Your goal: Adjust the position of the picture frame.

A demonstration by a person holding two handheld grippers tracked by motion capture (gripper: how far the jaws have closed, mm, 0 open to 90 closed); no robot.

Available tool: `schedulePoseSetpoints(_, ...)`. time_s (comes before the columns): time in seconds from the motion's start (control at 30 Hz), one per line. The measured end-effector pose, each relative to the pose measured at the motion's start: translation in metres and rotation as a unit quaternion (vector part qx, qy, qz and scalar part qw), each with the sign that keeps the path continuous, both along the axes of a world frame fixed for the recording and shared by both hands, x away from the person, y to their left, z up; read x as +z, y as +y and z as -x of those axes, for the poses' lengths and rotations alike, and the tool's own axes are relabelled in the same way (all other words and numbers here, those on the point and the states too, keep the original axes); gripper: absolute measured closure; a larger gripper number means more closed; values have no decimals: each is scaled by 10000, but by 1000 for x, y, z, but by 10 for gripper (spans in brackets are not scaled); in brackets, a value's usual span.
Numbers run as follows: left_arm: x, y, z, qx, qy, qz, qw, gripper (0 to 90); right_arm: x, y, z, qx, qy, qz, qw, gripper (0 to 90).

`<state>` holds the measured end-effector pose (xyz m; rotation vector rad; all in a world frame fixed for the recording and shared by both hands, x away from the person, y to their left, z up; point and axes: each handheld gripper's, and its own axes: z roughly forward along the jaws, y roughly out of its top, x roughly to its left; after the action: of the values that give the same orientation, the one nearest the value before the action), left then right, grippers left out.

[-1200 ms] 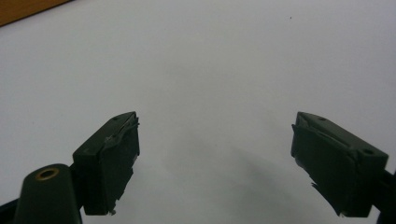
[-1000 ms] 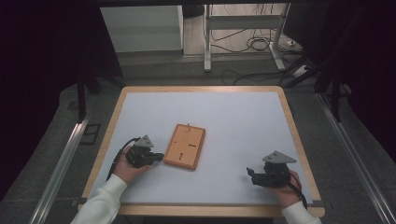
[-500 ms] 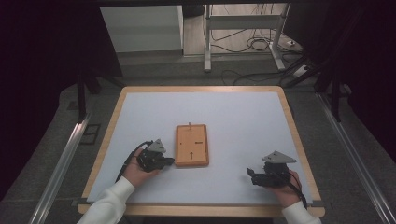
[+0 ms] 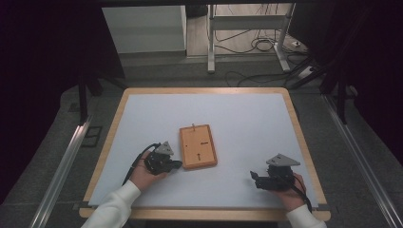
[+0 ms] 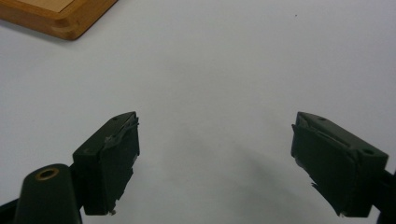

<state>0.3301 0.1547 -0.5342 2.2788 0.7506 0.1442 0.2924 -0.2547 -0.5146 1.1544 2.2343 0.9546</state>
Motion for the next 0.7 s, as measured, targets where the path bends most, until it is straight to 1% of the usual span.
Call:
schedulePoseSetpoints(0.17, 0, 0, 0, 4, 0, 23, 10000, 900, 0, -1, 0, -16, -8, -2, 10000, 156)
schedulePoseSetpoints(0.23, 1, 2, 0, 19, -66, 5, 10000, 900, 1, -1, 0, -17, -27, -9, 10000, 156)
schedulePoseSetpoints(0.3, 3, 7, 0, 135, -125, 57, 9998, 899, 2, -3, 1, -39, -34, -40, 10000, 156)
schedulePoseSetpoints(0.33, 4, 10, -1, 227, -165, 101, 9996, 896, 2, -3, 1, -41, -42, -37, 10000, 156)
schedulePoseSetpoints(0.37, 8, 17, -2, 376, -262, 165, 9988, 889, 2, -4, 1, -41, -48, -50, 10000, 156)
schedulePoseSetpoints(0.4, 8, 17, -2, 376, -262, 165, 9988, 866, 2, -4, 1, -41, -48, -50, 10000, 156)
schedulePoseSetpoints(0.47, 11, 23, -2, 487, -367, 246, 9978, 802, 2, -4, 1, -46, -57, -58, 10000, 156)
schedulePoseSetpoints(0.5, 13, 24, -2, 546, -445, 278, 9971, 802, 2, -4, 1, -46, -57, -58, 10000, 156)
schedulePoseSetpoints(0.53, 16, 26, -2, 665, -537, 333, 9958, 677, 2, -4, 1, -42, -60, -54, 10000, 156)
schedulePoseSetpoints(0.57, 16, 26, -2, 665, -537, 333, 9958, 593, 2, -4, 1, -42, -60, -54, 10000, 156)
schedulePoseSetpoints(0.6, 17, 25, -4, 727, -557, 360, 9951, 593, 2, -4, 2, -40, -59, -54, 10000, 156)
schedulePoseSetpoints(0.63, 18, 24, -5, 781, -562, 374, 9947, 450, 2, -4, 2, -41, -68, -59, 10000, 156)
schedulePoseSetpoints(0.67, 20, 23, -9, 840, -569, 431, 9939, 400, 3, -4, 2, -41, -75, -61, 9999, 156)
schedulePoseSetpoints(0.7, 20, 23, -9, 840, -569, 431, 9939, 373, 3, -4, 2, -41, -75, -61, 9999, 156)
